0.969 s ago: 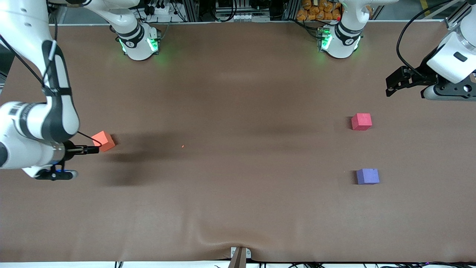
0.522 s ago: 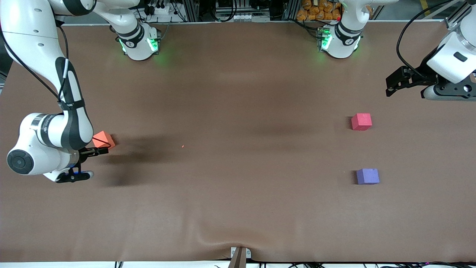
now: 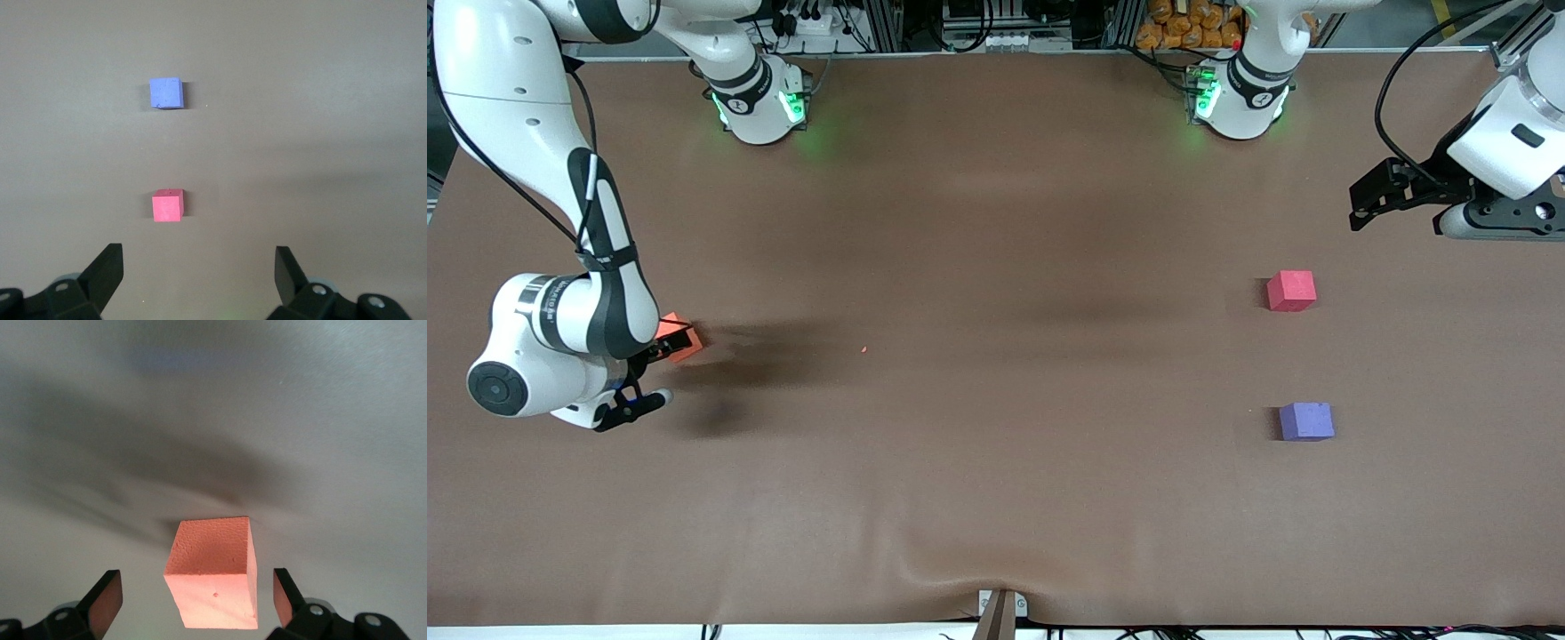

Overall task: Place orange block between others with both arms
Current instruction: 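Reach the right gripper down over the orange cube, then close the right gripper on the orange cube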

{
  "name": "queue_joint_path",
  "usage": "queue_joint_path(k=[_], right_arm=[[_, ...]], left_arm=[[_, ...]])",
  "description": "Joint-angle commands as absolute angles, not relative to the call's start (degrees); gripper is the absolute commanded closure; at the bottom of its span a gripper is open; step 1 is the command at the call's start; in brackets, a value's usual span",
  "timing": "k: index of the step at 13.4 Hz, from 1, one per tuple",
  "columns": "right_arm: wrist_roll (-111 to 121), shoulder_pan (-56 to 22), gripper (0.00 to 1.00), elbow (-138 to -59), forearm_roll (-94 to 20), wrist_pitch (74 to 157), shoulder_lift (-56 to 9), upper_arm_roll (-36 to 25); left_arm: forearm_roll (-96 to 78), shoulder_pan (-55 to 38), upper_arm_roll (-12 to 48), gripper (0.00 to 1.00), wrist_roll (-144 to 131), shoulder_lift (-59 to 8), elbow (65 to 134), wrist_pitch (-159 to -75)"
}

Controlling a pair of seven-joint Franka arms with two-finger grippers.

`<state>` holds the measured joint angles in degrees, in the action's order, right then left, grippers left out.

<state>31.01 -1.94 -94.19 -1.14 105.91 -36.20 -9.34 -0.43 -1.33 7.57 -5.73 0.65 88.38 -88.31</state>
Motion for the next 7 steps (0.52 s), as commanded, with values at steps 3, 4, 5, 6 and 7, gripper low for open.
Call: queue_joint_path(k=[3, 4, 5, 6, 7], right_arm=[[33.2, -1.3, 0.0, -96.0, 0.3, 106.2, -36.2, -8.9], [33.2, -1.5, 0.0, -96.1, 1.0, 106.2, -36.3, -8.9], [33.3, -1.6, 0.0, -96.1, 1.1, 106.2, -36.5, -8.9], [33.2, -1.6, 0.0, -96.1, 1.2, 106.3, -36.8, -8.9], [33.2, -1.7, 0.0, -96.1, 1.6, 106.4, -37.0, -8.9]], left_arm=[[-0.1, -1.0, 7.8, 0.0, -5.9, 1.1, 88.3, -88.2], [-0.1, -1.0, 7.8, 0.0, -5.9, 1.1, 88.3, -88.2], [0.0, -1.0, 7.8, 0.0, -5.9, 1.1, 88.3, -88.2], [-0.1, -1.0, 7.8, 0.0, -5.9, 1.1, 88.3, -88.2], [-0.1, -1.0, 7.8, 0.0, -5.9, 1.1, 88.3, -88.2]])
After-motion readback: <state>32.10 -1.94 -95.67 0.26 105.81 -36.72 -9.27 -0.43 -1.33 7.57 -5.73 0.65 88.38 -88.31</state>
